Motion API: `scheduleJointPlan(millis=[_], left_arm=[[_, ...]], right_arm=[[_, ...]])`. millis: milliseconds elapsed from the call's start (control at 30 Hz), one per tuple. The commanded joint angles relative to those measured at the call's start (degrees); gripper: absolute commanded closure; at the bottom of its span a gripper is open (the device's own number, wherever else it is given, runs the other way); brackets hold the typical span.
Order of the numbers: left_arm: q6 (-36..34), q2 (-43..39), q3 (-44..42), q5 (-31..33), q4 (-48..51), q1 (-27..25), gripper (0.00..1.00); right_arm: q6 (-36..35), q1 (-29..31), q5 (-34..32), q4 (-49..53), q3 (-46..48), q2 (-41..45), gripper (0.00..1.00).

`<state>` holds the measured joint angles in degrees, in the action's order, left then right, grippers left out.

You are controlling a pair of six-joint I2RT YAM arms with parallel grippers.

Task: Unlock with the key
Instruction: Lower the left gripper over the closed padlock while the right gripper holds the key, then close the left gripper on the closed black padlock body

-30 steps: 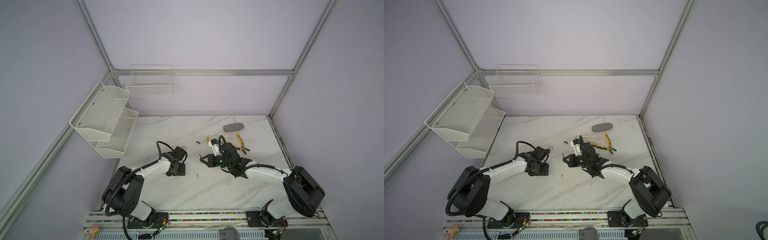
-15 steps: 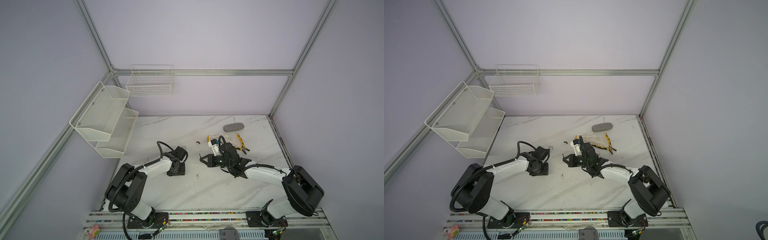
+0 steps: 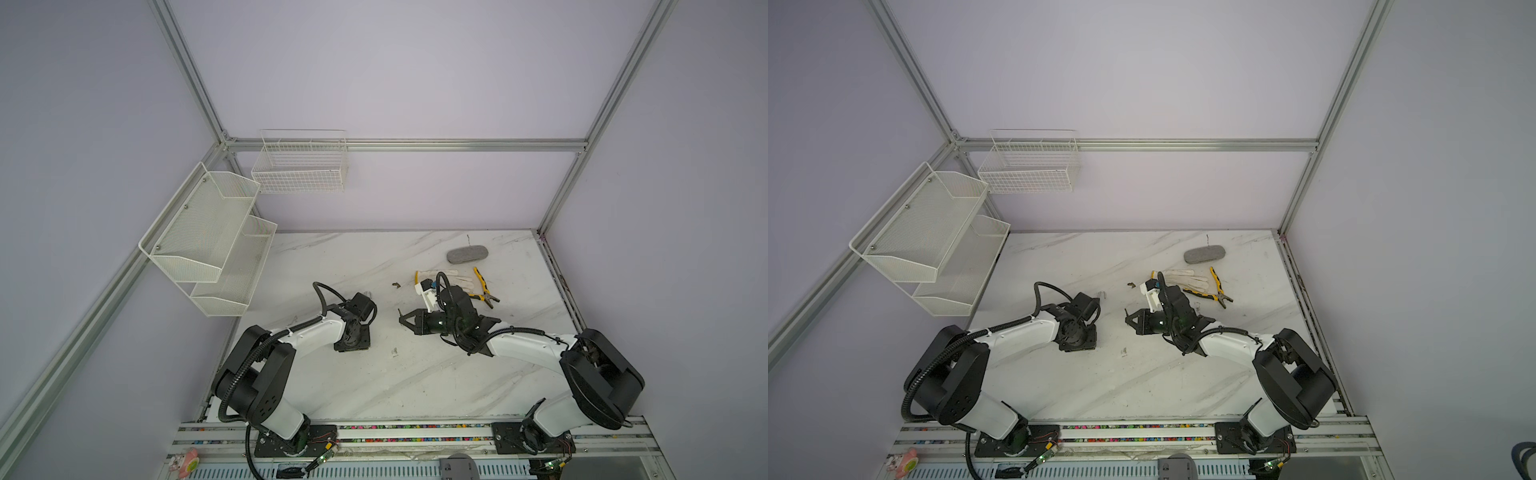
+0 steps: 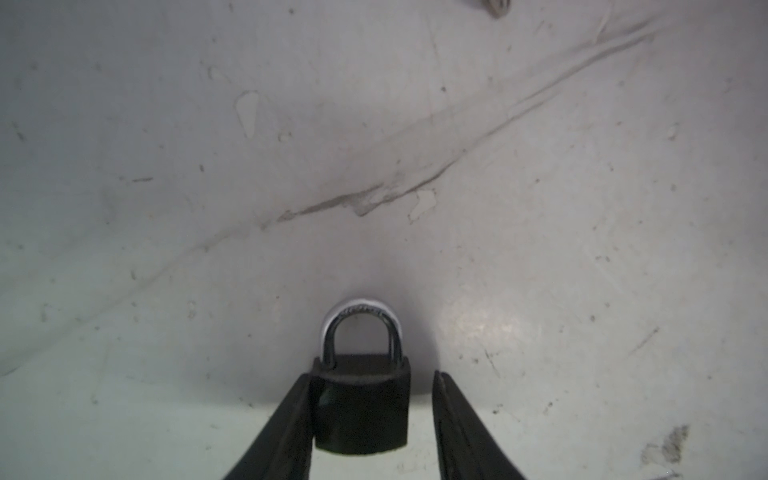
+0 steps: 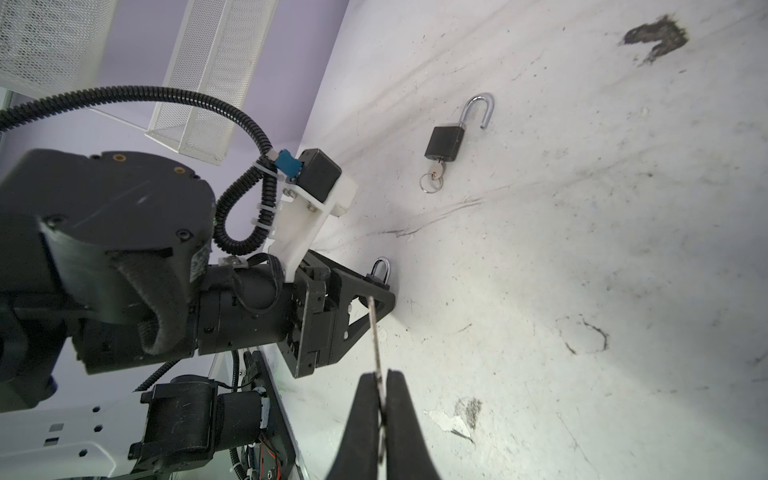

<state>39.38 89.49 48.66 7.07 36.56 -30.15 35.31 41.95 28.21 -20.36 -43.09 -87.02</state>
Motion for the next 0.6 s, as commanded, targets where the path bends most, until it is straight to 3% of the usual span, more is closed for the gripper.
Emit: scheduleJointPlan(millis=[0,567], left_arm=[[0.9,1.4,-0.3,1.3,0.3,-0.2,0.56],[1.6,2.4,-2.2,3.5,0.5,-0.8,0.65]], right_arm=[[0.2,0.0,0.2,-1.9,-0.1,-0.7,1.00],[1.6,0.0,0.8,-3.3,0.1,-0.7,1.00]])
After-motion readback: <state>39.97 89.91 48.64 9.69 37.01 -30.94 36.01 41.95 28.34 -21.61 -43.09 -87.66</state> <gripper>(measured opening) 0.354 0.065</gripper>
